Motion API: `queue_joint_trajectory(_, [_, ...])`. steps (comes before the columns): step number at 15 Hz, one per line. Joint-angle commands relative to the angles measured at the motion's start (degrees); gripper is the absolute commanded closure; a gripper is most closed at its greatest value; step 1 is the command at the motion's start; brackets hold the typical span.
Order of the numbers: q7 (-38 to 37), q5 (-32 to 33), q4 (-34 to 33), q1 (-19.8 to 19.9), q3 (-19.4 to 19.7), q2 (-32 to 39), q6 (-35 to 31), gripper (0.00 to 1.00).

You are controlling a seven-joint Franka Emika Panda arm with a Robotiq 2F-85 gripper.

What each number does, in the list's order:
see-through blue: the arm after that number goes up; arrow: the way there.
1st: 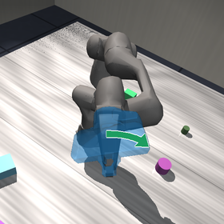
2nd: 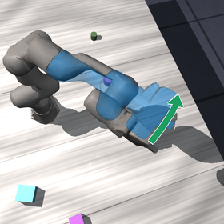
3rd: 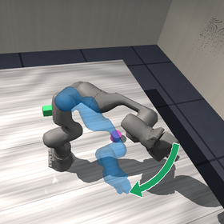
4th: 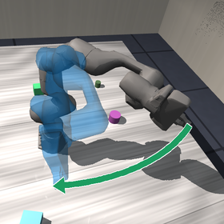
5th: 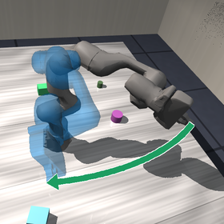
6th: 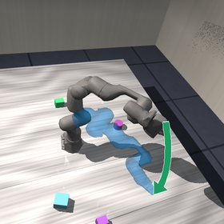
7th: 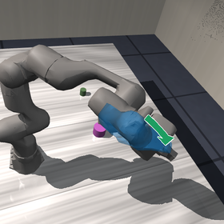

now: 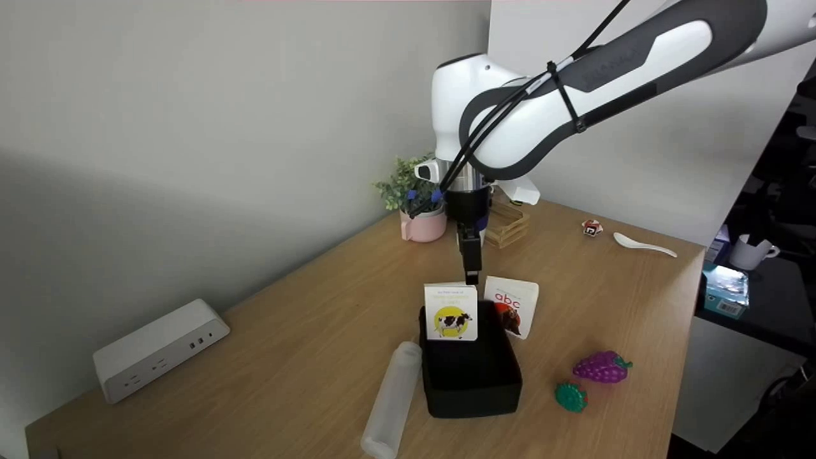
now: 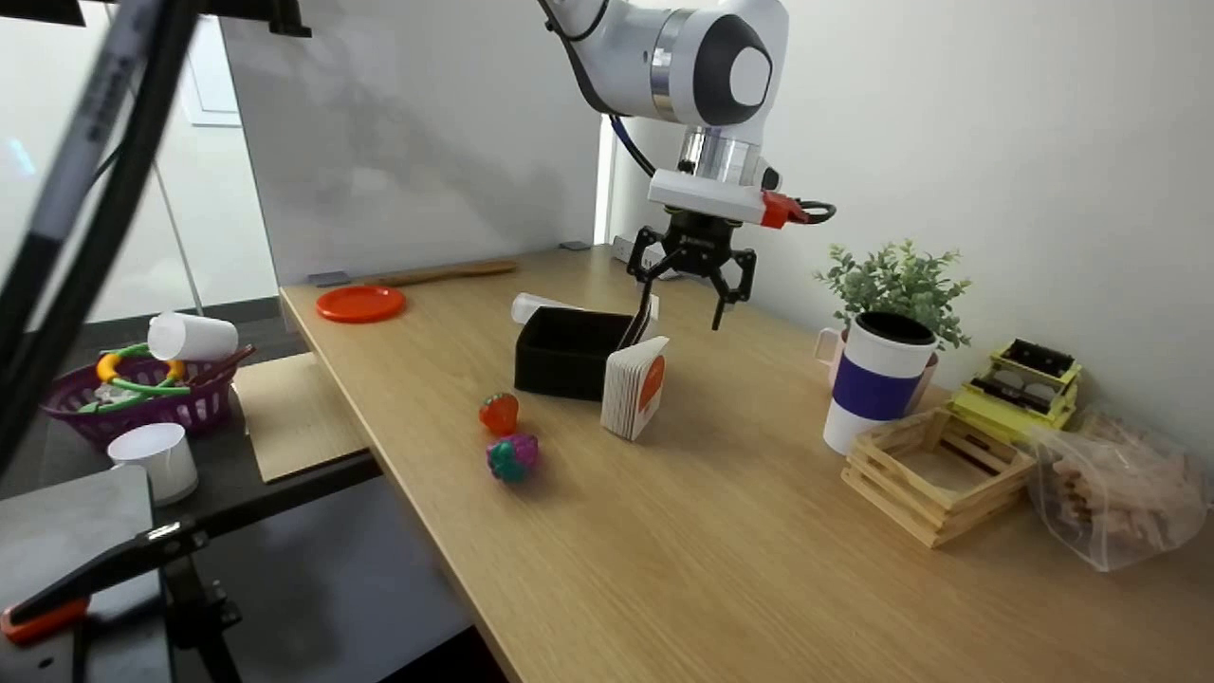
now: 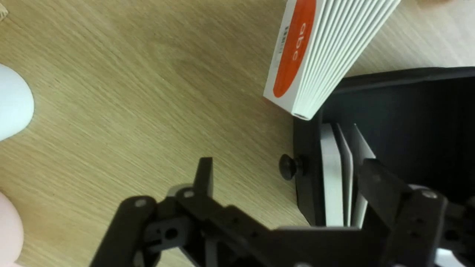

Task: Put the yellow and orange books in the black box

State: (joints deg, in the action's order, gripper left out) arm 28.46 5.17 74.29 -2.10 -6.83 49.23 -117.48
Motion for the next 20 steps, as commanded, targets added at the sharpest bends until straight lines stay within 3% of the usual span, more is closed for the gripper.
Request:
queue_joint_trajectory(1, [-2.0, -0.11, 7.02, 0.41, -0.27, -4.81, -2.96, 0.0])
queue_joint_trajectory(11, [-7.9, -3.77, 15.08, 0.58, -0.49, -8.63, -1.01, 0.0])
queue_joint_trajectory(20, [-10.24, -3.47, 17.76, 0.48, -0.07, -10.06, 0.36, 0.0])
